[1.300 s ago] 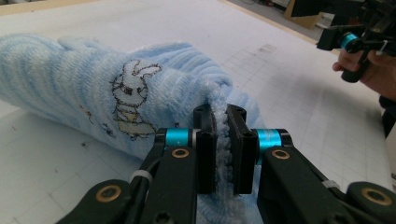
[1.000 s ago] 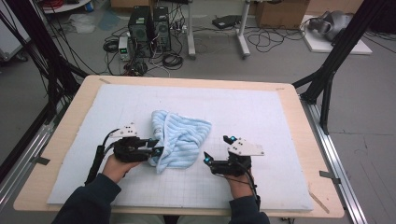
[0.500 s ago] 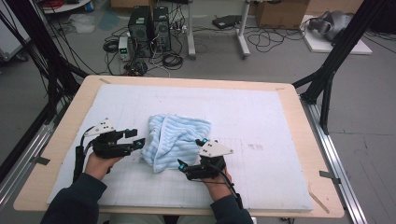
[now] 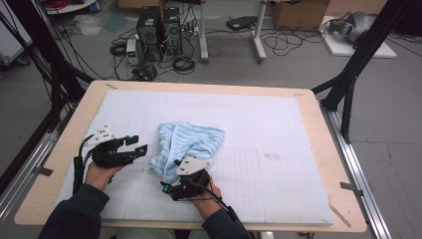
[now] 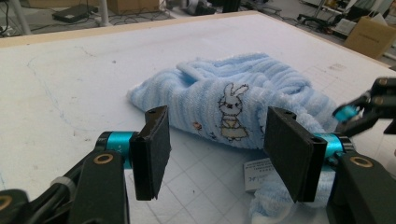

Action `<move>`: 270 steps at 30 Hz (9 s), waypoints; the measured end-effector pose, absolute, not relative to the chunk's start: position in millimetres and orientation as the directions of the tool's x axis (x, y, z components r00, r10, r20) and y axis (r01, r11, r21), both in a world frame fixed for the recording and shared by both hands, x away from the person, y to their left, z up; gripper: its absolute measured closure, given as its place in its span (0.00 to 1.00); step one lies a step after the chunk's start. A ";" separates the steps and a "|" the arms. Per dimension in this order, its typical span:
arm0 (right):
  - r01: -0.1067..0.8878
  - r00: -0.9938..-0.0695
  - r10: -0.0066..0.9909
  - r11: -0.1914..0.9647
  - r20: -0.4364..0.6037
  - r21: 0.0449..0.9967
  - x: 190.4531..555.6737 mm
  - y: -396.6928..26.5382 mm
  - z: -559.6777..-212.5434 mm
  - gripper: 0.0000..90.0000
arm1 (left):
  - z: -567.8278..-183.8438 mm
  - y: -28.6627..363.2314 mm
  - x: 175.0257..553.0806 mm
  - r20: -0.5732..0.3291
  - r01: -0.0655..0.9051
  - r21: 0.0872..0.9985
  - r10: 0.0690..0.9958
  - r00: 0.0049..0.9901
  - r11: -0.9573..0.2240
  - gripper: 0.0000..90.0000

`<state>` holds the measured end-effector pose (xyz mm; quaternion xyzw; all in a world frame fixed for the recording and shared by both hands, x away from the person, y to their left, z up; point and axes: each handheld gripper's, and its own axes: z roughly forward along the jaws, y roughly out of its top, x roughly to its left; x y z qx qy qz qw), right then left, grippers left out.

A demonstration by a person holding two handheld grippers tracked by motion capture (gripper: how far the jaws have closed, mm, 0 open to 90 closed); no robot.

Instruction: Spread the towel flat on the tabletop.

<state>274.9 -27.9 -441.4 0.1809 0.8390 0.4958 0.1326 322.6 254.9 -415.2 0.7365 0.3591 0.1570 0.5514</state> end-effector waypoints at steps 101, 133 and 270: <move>0.496 -0.603 0.790 0.261 0.113 0.828 338.2 -188.0 -427.6 0.38 | -424.7 201.4 327.6 -0.213 0.410 0.896 0.646 0.733 -0.170 0.41; 0.542 -0.438 0.897 0.312 -0.054 0.780 332.6 -307.2 -437.0 0.91 | -421.0 210.3 330.1 -0.196 0.403 0.898 0.663 0.722 -0.173 0.41; 0.475 -0.543 0.838 0.251 0.057 0.843 242.6 -241.7 -432.2 0.41 | -445.2 149.0 236.0 -0.250 0.473 0.746 0.461 0.852 -0.469 0.67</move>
